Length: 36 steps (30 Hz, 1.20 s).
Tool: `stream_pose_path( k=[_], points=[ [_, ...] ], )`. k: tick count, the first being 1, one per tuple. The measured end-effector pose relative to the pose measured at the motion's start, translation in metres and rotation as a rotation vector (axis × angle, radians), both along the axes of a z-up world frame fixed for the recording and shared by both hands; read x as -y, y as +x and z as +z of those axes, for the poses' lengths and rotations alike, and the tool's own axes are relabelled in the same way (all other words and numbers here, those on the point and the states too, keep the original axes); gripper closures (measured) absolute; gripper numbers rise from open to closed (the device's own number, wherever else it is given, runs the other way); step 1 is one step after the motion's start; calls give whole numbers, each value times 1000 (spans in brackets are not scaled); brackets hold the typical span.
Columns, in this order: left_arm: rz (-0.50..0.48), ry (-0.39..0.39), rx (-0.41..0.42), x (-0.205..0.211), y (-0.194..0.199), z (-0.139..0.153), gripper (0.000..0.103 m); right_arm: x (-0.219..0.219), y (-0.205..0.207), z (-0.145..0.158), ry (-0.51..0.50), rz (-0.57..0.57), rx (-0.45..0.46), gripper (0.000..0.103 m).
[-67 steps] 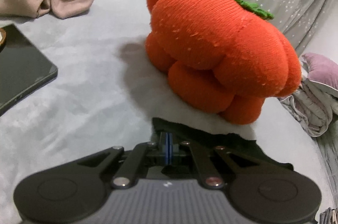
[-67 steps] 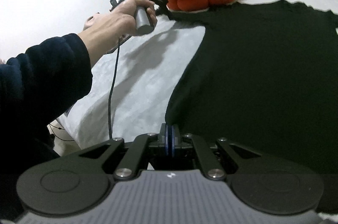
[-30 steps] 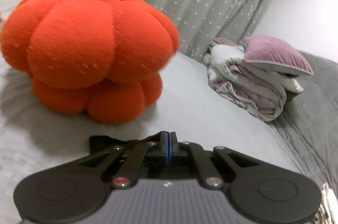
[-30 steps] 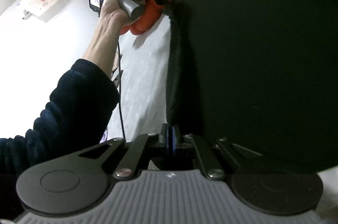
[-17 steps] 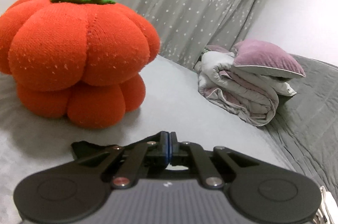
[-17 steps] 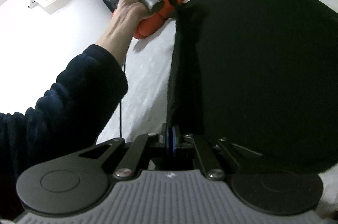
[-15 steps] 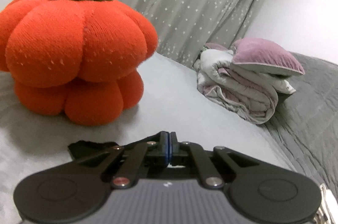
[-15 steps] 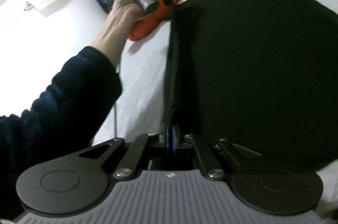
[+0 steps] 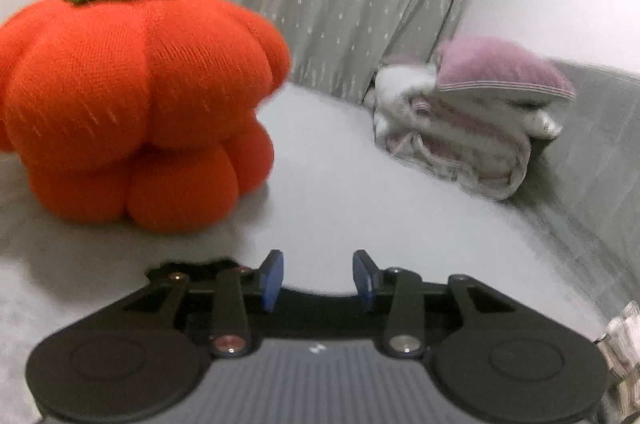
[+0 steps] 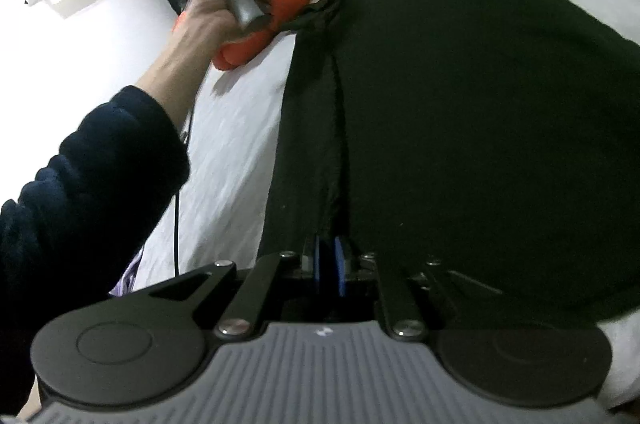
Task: Fold clothes
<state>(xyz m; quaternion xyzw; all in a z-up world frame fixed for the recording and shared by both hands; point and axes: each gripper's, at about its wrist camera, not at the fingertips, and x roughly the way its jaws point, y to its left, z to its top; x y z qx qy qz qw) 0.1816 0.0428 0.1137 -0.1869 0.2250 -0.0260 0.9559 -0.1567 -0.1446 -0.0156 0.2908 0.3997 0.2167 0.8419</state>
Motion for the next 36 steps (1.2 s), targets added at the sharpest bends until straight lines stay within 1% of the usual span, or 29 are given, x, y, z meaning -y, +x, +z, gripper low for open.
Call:
stream_pose_path(
  k=[2, 5, 8, 12, 14, 17, 18, 20, 21, 23, 24, 25, 28, 31, 33, 36],
  points=[
    [25, -21, 16, -16, -8, 10, 64, -1, 4, -1, -6, 3, -3, 88],
    [60, -27, 9, -33, -20, 16, 64, -1, -3, 3, -20, 6, 0, 88],
    [73, -20, -43, -41, -28, 14, 64, 3, -10, 7, -28, 12, -5, 88],
    [67, 29, -110, -41, -46, 13, 64, 9, -9, 8, -47, 36, -25, 88],
    [80, -33, -93, -48, -71, 9, 63, 15, -9, 10, -60, 47, -26, 88],
    [101, -197, -168, -60, -100, -13, 62, 22, -7, 19, -93, 62, -10, 88],
    [110, -218, -178, -61, -106, -20, 62, 26, -5, 23, -110, 67, 1, 88],
    [119, -205, -211, -58, -111, -29, 62, 34, 3, 35, -168, 78, 50, 88],
    [113, -185, -226, -54, -111, -31, 62, 39, 9, 41, -203, 78, 77, 87],
    [91, -141, -244, -46, -111, -33, 62, 43, 36, 49, -261, 78, 104, 70],
    [77, -119, -246, -42, -111, -34, 62, 45, 51, 53, -285, 79, 111, 59],
    [61, -107, -252, -40, -112, -34, 62, 48, 65, 57, -308, 81, 121, 59],
    [3, -106, -241, -34, -111, -29, 62, 47, 106, 73, -388, 108, 187, 59],
    [-8, -78, -239, -34, -111, -29, 62, 29, 164, 87, -420, 207, 261, 59],
    [-9, -61, -275, -34, -108, -35, 62, 8, 204, 92, -443, 280, 304, 59],
    [18, -85, -335, -42, -103, -44, 63, -17, 265, 94, -560, 348, 383, 59]
  ],
)
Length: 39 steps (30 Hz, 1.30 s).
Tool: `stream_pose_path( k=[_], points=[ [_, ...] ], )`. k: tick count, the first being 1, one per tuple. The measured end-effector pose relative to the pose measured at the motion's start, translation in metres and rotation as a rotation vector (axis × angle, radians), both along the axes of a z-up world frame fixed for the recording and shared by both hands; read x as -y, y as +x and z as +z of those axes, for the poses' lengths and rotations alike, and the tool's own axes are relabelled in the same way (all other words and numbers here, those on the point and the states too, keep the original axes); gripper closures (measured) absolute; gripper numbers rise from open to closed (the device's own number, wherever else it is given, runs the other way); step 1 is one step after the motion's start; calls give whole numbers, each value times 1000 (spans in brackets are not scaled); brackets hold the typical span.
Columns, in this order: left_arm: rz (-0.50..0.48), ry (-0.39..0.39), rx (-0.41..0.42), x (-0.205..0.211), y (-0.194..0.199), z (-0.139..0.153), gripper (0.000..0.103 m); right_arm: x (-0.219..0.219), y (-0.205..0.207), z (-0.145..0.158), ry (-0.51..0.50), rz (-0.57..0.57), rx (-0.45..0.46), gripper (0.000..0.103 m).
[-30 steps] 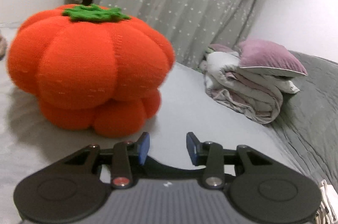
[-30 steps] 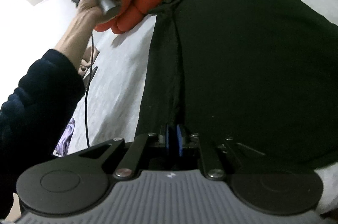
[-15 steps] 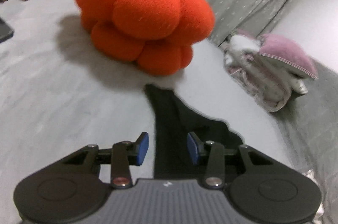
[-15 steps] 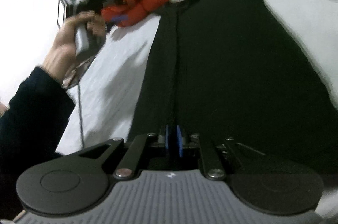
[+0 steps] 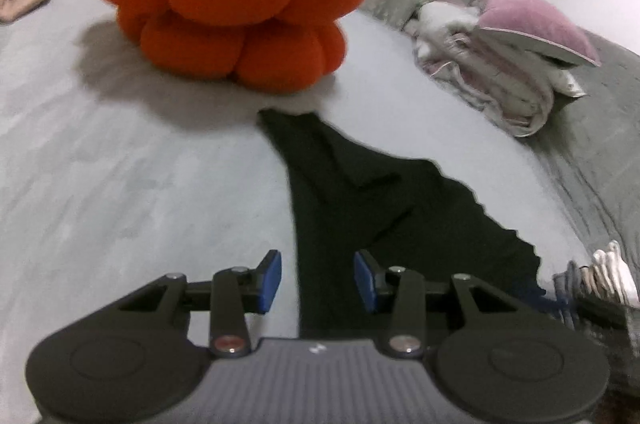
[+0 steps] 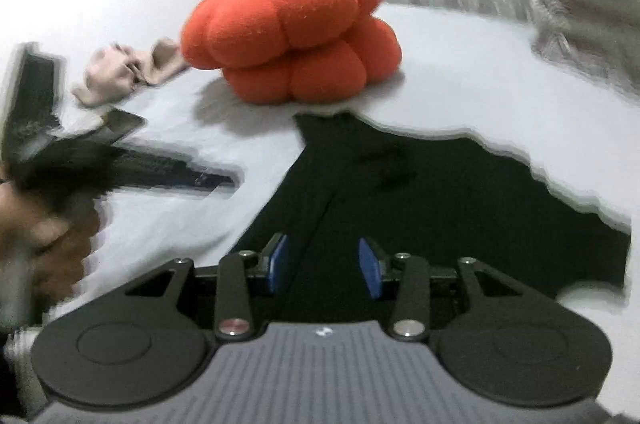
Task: Fold clothes
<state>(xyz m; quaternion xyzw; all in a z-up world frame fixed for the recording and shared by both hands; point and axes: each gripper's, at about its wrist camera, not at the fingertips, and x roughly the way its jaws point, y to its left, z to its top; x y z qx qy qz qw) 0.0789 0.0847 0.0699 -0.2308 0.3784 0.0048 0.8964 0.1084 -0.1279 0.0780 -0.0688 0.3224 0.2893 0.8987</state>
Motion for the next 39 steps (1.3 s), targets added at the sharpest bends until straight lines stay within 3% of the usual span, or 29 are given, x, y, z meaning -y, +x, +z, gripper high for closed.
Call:
stream_pose_path(
  k=[4, 8, 14, 15, 16, 17, 22, 30, 35, 39],
  points=[
    [54, -61, -46, -19, 3, -6, 63, -41, 72, -25, -224, 106, 101, 59],
    [89, -72, -75, -33, 6, -12, 62, -72, 106, -56, -397, 236, 184, 59],
    [73, -137, -99, -36, 8, -19, 63, -86, 137, -73, -433, 299, 155, 64],
    [73, -134, -100, -36, 8, -19, 63, -84, 139, -71, -416, 302, 134, 75],
    [75, -126, -100, -35, 8, -19, 63, -83, 141, -70, -399, 304, 112, 97],
    [75, -120, -99, -35, 7, -18, 63, -82, 143, -68, -385, 300, 97, 101],
    [78, -119, -92, -34, 8, -17, 63, -75, 141, -50, -294, 197, 121, 101],
    [59, -77, -80, -28, 9, -16, 63, -24, 155, -4, 34, -68, 14, 101],
    [54, -61, -81, -25, 11, -16, 63, -3, 163, 11, 108, -185, -25, 101],
    [49, -50, -82, -24, 12, -18, 62, -9, 173, 20, 94, -248, -62, 101]
  ],
)
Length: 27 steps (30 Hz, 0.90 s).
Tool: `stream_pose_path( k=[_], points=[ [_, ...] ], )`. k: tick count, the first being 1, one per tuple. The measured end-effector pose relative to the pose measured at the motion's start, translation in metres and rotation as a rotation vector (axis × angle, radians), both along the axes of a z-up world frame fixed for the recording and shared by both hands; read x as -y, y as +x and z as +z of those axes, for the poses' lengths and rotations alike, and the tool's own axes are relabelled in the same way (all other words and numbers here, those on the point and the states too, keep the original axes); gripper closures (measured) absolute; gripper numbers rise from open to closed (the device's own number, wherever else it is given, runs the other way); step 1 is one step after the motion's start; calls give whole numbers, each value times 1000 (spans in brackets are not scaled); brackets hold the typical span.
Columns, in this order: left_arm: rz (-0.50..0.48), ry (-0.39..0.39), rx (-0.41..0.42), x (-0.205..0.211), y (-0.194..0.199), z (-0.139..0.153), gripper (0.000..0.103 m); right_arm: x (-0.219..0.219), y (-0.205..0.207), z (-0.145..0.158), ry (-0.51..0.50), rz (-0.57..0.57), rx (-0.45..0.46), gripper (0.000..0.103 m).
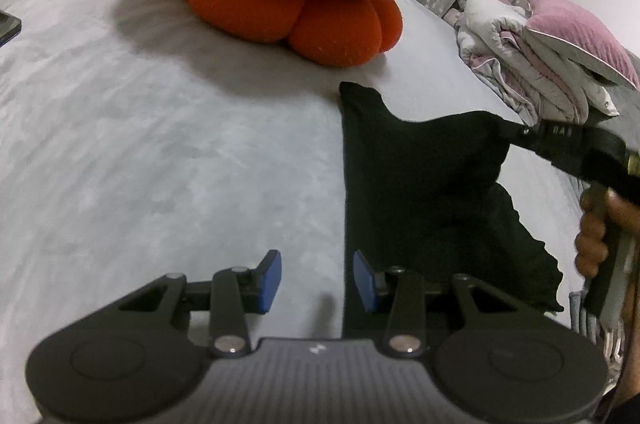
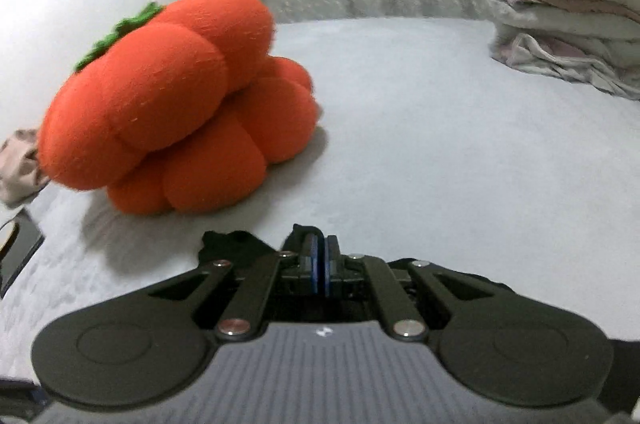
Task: Fold clothes
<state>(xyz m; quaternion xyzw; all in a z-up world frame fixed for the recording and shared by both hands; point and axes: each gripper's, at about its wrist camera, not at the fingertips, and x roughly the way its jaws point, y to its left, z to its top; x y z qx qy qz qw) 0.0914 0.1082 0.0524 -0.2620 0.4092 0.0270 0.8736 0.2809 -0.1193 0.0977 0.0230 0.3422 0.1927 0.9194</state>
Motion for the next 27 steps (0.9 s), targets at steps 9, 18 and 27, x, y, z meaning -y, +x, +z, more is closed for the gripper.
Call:
stream_pose_path(
  k=[9, 18, 27],
  points=[
    [-1, 7, -2, 2, 1, 0, 62, 8, 17, -35, -77, -149, -110, 101],
    [-5, 10, -6, 4, 2, -1, 62, 46, -10, -50, 120, -140, -56, 58],
    [-34, 25, 2, 14, 3, -2, 62, 37, -42, -75, 98, -21, -132, 59]
  ],
)
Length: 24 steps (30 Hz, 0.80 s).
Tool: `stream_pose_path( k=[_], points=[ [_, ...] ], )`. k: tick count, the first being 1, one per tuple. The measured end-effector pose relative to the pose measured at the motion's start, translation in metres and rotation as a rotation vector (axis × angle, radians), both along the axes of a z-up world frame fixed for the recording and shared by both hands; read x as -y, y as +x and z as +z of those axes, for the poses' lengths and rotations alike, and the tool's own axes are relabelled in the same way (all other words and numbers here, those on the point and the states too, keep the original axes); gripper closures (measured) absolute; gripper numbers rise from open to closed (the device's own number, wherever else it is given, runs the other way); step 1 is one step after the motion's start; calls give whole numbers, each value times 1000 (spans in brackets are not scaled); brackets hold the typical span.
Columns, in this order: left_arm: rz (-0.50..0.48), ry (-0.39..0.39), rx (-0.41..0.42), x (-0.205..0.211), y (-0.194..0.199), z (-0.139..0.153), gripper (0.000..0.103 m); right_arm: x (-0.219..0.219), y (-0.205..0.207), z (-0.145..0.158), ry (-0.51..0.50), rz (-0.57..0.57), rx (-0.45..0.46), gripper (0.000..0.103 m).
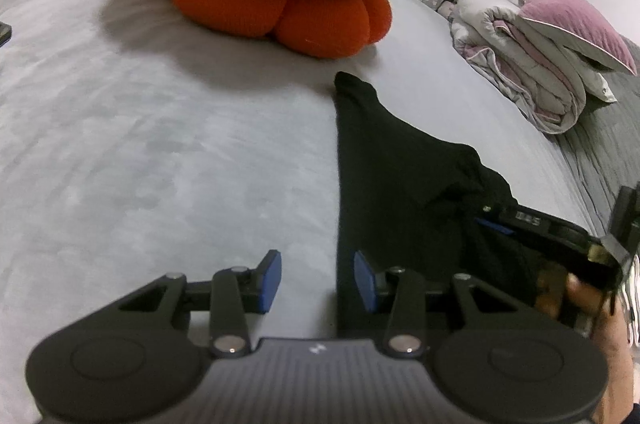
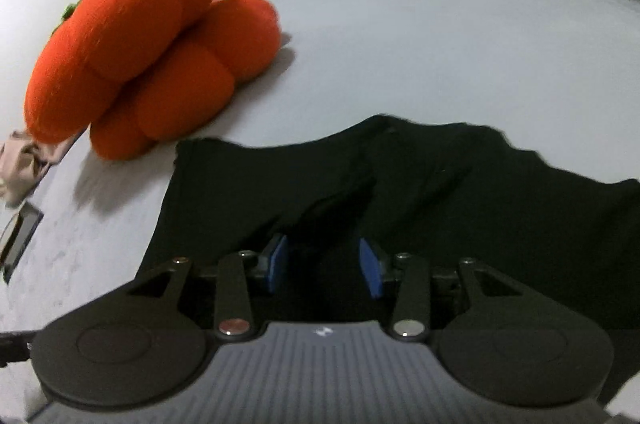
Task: Fold clothes
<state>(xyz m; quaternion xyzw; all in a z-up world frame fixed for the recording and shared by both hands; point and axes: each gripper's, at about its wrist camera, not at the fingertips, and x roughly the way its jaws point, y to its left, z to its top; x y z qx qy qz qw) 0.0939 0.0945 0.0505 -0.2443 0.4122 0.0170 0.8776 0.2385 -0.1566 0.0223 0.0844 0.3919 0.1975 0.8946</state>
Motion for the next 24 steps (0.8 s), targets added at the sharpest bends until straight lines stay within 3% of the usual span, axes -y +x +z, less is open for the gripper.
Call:
stream_pose_path(
  k=[2, 3, 4, 5, 6, 11, 19, 24],
  points=[
    [-8, 5, -2, 2, 1, -1, 62, -8, 1, -2, -22, 5, 18, 63],
    [-9, 7, -5, 2, 1, -1, 62, -10, 2, -2, -33, 4, 28, 72],
    [-10, 8, -7, 2, 1, -2, 62, -12, 4, -2, -43, 3, 31, 90],
    [-9, 7, -9, 2, 1, -2, 62, -13, 5, -2, -55, 0, 29, 99],
    [-7, 4, -10, 1, 1, -2, 62, -14, 3, -2, -67, -1, 34, 102],
    [-1, 3, -6, 2, 0, -1, 62, -7, -16, 14, -47, -28, 96, 103],
    [-6, 5, -9, 1, 0, -2, 62, 8, -19, 27, 37, -72, 72, 103],
    [-6, 4, -10, 3, 2, -2, 62, 14, -18, -3, -23, -133, -6, 103]
  ],
)
